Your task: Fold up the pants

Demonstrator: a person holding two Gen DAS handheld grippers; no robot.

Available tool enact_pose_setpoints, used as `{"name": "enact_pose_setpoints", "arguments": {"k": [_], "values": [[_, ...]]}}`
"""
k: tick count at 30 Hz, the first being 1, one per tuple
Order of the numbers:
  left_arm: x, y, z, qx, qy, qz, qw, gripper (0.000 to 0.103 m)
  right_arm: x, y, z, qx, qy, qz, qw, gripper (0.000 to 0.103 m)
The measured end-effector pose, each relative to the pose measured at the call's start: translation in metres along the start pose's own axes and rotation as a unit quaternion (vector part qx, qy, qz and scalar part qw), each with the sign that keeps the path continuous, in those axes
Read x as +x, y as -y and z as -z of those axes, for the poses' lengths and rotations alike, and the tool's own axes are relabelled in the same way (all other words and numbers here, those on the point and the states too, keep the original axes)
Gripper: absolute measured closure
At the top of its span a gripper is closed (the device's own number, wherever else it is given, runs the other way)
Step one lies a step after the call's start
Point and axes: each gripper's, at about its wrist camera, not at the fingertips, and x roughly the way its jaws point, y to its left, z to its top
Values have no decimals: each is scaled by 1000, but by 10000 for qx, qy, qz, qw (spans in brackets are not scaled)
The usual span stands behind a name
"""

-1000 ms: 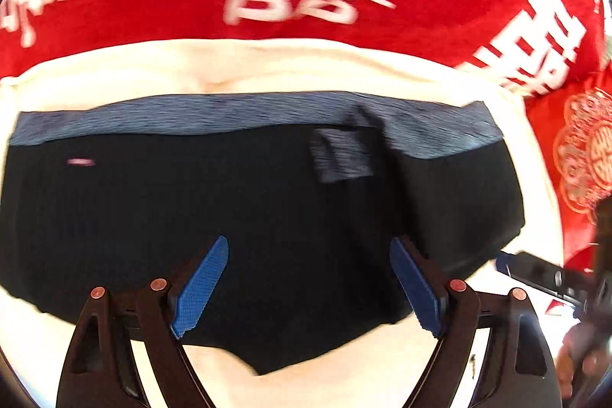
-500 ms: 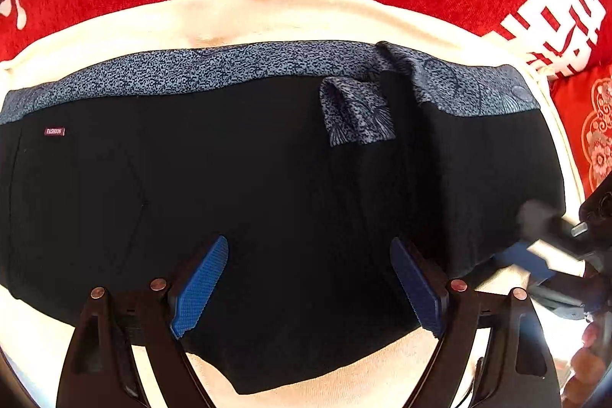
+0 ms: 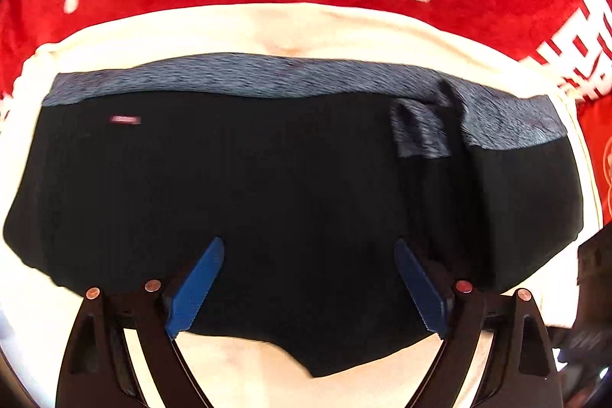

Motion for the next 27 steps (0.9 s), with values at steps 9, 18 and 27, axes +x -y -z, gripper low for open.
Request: {"name": "enact_pose_setpoints", "arguments": {"k": [9, 18, 27], "values": [[-14, -3, -8, -89, 183, 27, 9998, 11, -33, 13, 9, 598, 662, -1150, 9893, 40], [-7, 20, 0, -17, 78, 59, 10000, 11, -16, 26, -3, 1464, 817, -1542, 9737, 82], [-22, 6, 7, 99, 176, -56, 9998, 11, 3, 2, -17, 956, 422, -913, 9903, 86]]}}
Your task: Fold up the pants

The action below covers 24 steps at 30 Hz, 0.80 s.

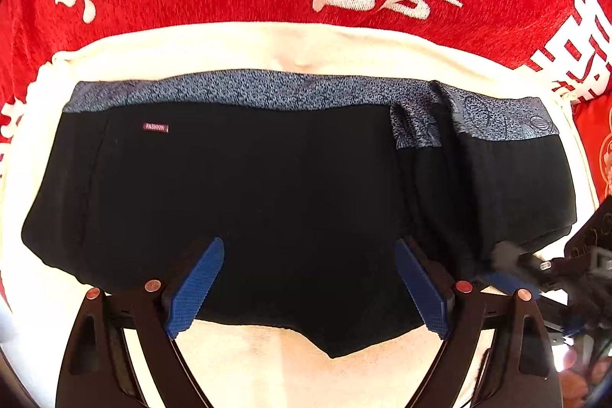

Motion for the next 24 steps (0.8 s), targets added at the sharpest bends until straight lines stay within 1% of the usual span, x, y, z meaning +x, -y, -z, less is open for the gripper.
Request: {"name": "enact_pose_setpoints", "arguments": {"k": [1, 2, 4, 5, 6, 7, 8, 10, 11, 12, 13, 14, 16, 18, 20, 21, 22, 23, 24], "values": [[-2, -2, -1, 1, 1, -18, 10000, 11, 7, -4, 0, -184, -259, 296, 9991, 86], [-4, -1, -2, 0, 0, -25, 10000, 11, 10, -13, 2, -375, -462, 412, 9974, 86], [-6, 8, -10, 23, 40, -24, 10000, 11, 0, -31, 8, -884, -686, 579, 9920, 84], [-7, 15, -16, 69, 112, -7, 9999, 11, -15, -44, 10, -1275, -585, 686, 9877, 84], [-8, 20, -20, 128, 171, 4, 9998, 11, -32, -54, 9, -1570, -396, 766, 9838, 84], [-10, 28, -25, 199, 217, 32, 9996, 11, -49, -61, 5, -1777, -165, 866, 9801, 84], [-11, 34, -28, 245, 238, 83, 9994, 11, -75, -68, -6, -1940, 226, 1084, 9747, 84], [-11, 51, -38, 320, 280, 206, 9989, 11, -108, -72, -33, -1959, 772, 1526, 9656, 84], [-10, 62, -43, 366, 306, 265, 9985, 11, -124, -74, -50, -1945, 1020, 1797, 9589, 84], [-8, 74, -49, 406, 330, 304, 9982, 11, -134, -77, -63, -1967, 1162, 1931, 9542, 82], [-7, 88, -55, 460, 362, 371, 9976, 11, -142, -80, -75, -2043, 1285, 2025, 9491, 81], [-6, 99, -58, 504, 390, 439, 9970, 11, -148, -83, -88, -2181, 1381, 2181, 9412, 82], [-3, 123, -67, 592, 478, 539, 9956, 11, -146, -85, -109, -2367, 1367, 2503, 9288, 82], [3, 144, -74, 675, 548, 547, 9947, 11, -137, -86, -124, -2438, 1292, 2601, 9253, 82], [17, 158, -77, 748, 497, 407, 9951, 11, -125, -77, -131, -2493, 1119, 2767, 9213, 82], [26, 161, -77, 771, 459, 308, 9955, 11, -121, -71, -132, -2467, 1014, 2813, 9218, 82], [33, 161, -74, 792, 395, 143, 9960, 11, -117, -66, -132, -2403, 921, 2793, 9251, 81], [42, 158, -70, 800, 264, -72, 9964, 11, -117, -62, -130, -2375, 927, 2745, 9272, 81], [51, 152, -66, 791, 132, -244, 9965, 11, -118, -59, -126, -2418, 941, 2731, 9263, 81]]}}
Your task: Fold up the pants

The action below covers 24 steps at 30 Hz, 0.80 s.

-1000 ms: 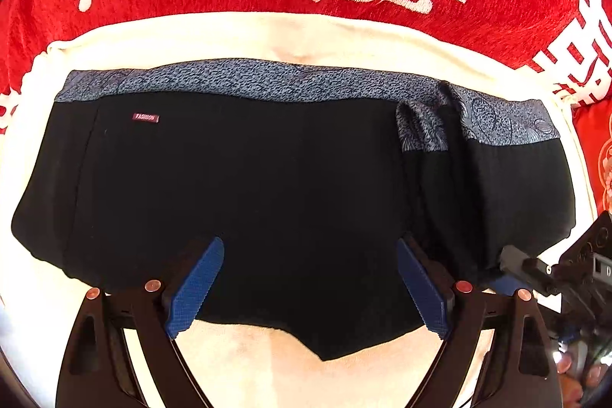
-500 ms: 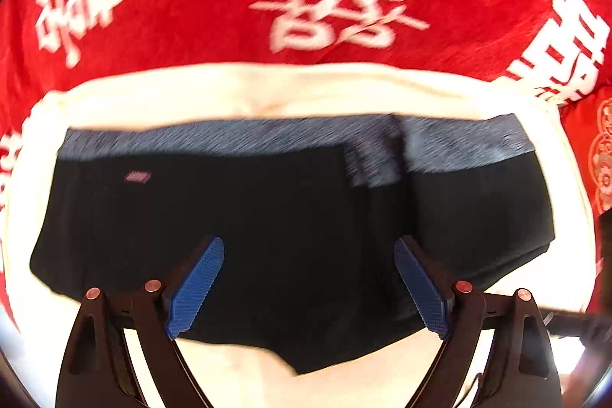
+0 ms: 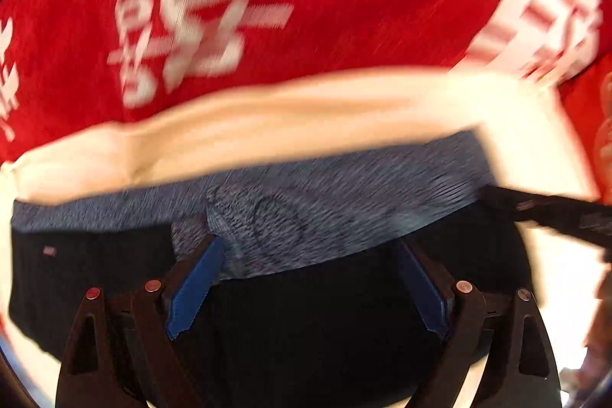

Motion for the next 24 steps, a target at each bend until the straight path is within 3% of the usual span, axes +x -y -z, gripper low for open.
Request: {"name": "enact_pose_setpoints", "arguments": {"k": [2, 5, 9, 11, 18, 24], "values": [[5, -12, 11, -95, 34, 169, 9998, 11, -2, -2, 5, -164, 5, 30, 9999, 81], [0, -14, 20, 169, 87, -128, 9997, 1, -6, -3, 8, -351, -59, 45, 9994, 81], [-1, -40, 29, -515, -212, 144, 9983, 1, -7, -12, 14, -392, -115, -69, 9991, 81], [-5, -50, 33, -787, -289, 98, 9964, 1, -8, -14, 18, -449, -127, -58, 9989, 80], [-34, -64, 51, -915, -385, -324, 9945, 1, -19, -35, 33, -928, -249, 93, 9953, 52], [-54, -73, 69, -1181, -463, -416, 9911, 1, -14, -62, 56, -1505, -662, 317, 9859, 48]]}}
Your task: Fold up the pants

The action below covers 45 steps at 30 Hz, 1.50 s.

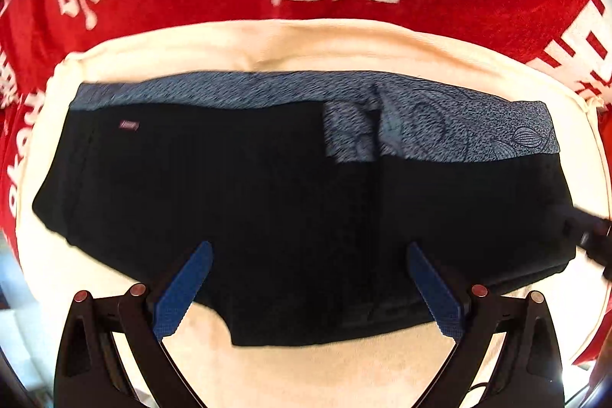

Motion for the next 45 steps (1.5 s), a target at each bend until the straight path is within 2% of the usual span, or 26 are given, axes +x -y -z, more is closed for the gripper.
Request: {"name": "enact_pose_setpoints", "arguments": {"k": [3, 12, 17, 20, 21, 22, 25, 29, 33, 37, 41, 42, 43, 44, 45], "values": [[-4, -17, 15, -119, -9, 56, 9999, 1, 2, -14, 5, -163, -89, 77, 9998, 48], [1, -60, 47, -130, -225, 164, 9995, 1, 12, -52, 7, 86, -146, -52, 9998, 48], [5, -85, 55, -237, -313, 232, 9990, 1, 28, -90, 5, -136, -214, 2, 9997, 48], [7, -105, 59, -310, -349, 272, 9985, 1, 42, -111, 4, -328, -413, 25, 9986, 46], [7, -110, 60, -323, -347, 281, 9985, 1, 48, -116, 5, -422, -538, 92, 9976, 37], [6, -116, 62, -331, -344, 287, 9984, 1, 55, -123, 5, -545, -644, 222, 9962, 33], [6, -133, 68, -383, -348, 296, 9982, 1, 59, -138, 8, -882, -615, 655, 9920, 33], [5, -155, 72, -514, -303, 372, 9975, 1, 39, -137, 20, -946, -142, 867, 9916, 33], [7, -165, 68, -695, -338, 566, 9954, 1, 39, -142, 35, -1637, -99, 1213, 9790, 33], [17, -166, 70, -728, -421, 610, 9946, 1, 53, -157, 40, -2459, -20, 1719, 9539, 33], [19, -168, 78, -764, -481, 624, 9940, 1, 61, -163, 34, -2506, 64, 1844, 9503, 33], [19, -169, 80, -757, -487, 616, 9940, 1, 64, -162, 34, -2480, -20, 1805, 9518, 37], [20, -170, 82, -744, -512, 601, 9941, 1, 65, -156, 32, -2395, -119, 1643, 9568, 51], [20, -170, 84, -736, -538, 594, 9941, 1, 65, -152, 29, -2203, -233, 1392, 9652, 57], [22, -173, 87, -734, -561, 592, 9940, 1, 64, -150, 26, -2054, -280, 1255, 9702, 69]]}}
